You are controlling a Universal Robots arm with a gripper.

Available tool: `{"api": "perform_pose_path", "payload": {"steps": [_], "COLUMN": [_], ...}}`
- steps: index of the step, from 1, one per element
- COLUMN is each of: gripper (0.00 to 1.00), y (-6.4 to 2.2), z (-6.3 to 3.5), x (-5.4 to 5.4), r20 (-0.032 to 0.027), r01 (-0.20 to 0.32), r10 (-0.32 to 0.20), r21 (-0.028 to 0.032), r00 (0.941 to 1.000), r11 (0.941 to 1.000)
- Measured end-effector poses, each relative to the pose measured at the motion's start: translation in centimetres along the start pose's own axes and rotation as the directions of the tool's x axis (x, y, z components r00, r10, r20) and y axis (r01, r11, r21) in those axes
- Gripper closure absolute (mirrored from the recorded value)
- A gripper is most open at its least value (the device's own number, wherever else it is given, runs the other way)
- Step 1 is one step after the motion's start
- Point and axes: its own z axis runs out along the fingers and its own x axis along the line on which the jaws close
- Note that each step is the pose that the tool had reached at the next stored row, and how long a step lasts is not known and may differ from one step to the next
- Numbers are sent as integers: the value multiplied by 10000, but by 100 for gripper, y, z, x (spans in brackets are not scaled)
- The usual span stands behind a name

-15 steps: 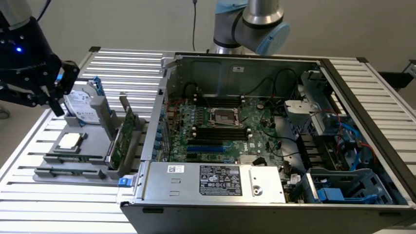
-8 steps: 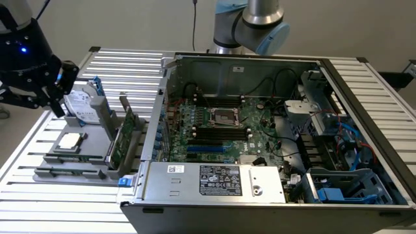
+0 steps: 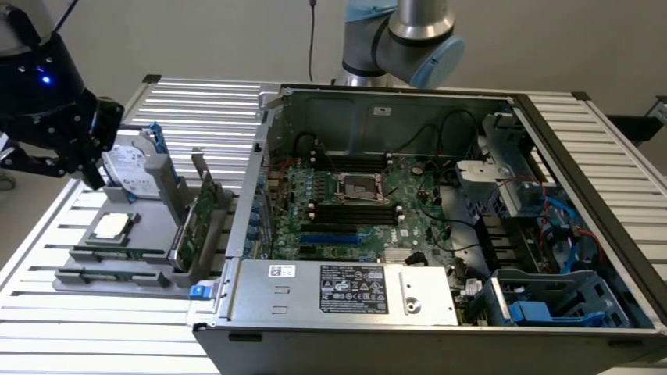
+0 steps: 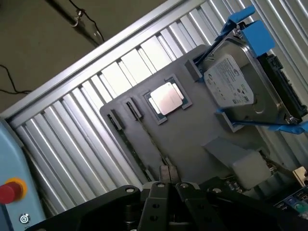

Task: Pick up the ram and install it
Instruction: 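Pick up the ram and move it above insertion slot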

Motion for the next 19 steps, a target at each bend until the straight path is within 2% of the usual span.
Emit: {"api": "perform_pose_path", "payload": {"steps": [5,10,15,19], "gripper": [89,89,89,89], "y": [0,0,0,0], "z": [5,5,6,7], "x": [0,0,0,0], "r20": [-38,-81,-124,-160], "r01": [897,1802,2689,3384], "r10": [-897,-1802,-2688,-3383], "r21": [21,38,52,59], "r00": [9960,9836,9631,9409], "r11": [9960,9836,9632,9410]}}
